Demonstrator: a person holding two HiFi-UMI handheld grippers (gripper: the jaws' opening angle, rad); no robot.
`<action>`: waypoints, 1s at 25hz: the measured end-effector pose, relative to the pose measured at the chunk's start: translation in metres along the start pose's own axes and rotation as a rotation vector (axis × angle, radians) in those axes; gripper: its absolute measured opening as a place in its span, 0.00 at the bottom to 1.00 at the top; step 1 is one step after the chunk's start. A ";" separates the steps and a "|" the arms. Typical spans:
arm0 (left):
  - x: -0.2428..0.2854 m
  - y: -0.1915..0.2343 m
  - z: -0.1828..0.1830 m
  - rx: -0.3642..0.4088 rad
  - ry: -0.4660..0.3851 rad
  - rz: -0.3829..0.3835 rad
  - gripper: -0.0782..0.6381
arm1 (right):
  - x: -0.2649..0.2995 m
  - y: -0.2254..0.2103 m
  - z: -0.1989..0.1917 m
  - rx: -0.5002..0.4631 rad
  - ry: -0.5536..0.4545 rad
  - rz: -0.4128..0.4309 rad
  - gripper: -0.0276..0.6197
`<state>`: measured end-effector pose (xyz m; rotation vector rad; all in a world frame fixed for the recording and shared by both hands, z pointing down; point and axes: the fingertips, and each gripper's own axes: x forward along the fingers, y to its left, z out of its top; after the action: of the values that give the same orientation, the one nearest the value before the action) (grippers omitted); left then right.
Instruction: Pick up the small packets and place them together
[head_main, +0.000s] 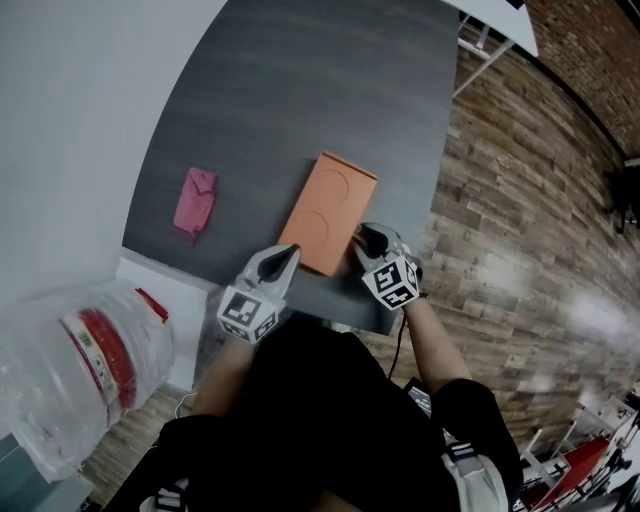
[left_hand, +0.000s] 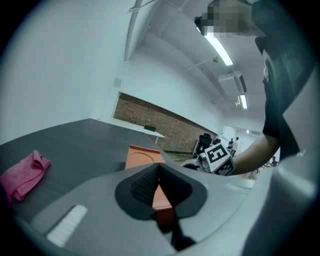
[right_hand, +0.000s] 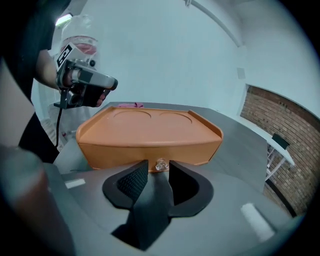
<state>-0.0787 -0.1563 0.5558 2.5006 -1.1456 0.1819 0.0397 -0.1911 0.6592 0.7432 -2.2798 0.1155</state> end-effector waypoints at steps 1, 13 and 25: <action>0.000 0.002 -0.001 0.001 0.004 0.005 0.11 | 0.001 -0.001 -0.001 -0.017 0.008 0.006 0.26; 0.001 0.000 -0.010 -0.024 0.029 -0.003 0.11 | 0.008 -0.003 -0.004 -0.108 0.042 0.074 0.19; 0.005 0.004 -0.022 -0.028 0.064 0.011 0.11 | 0.010 -0.003 -0.005 -0.141 0.040 0.097 0.15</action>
<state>-0.0770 -0.1536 0.5787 2.4464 -1.1286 0.2448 0.0382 -0.1967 0.6693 0.5531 -2.2592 0.0148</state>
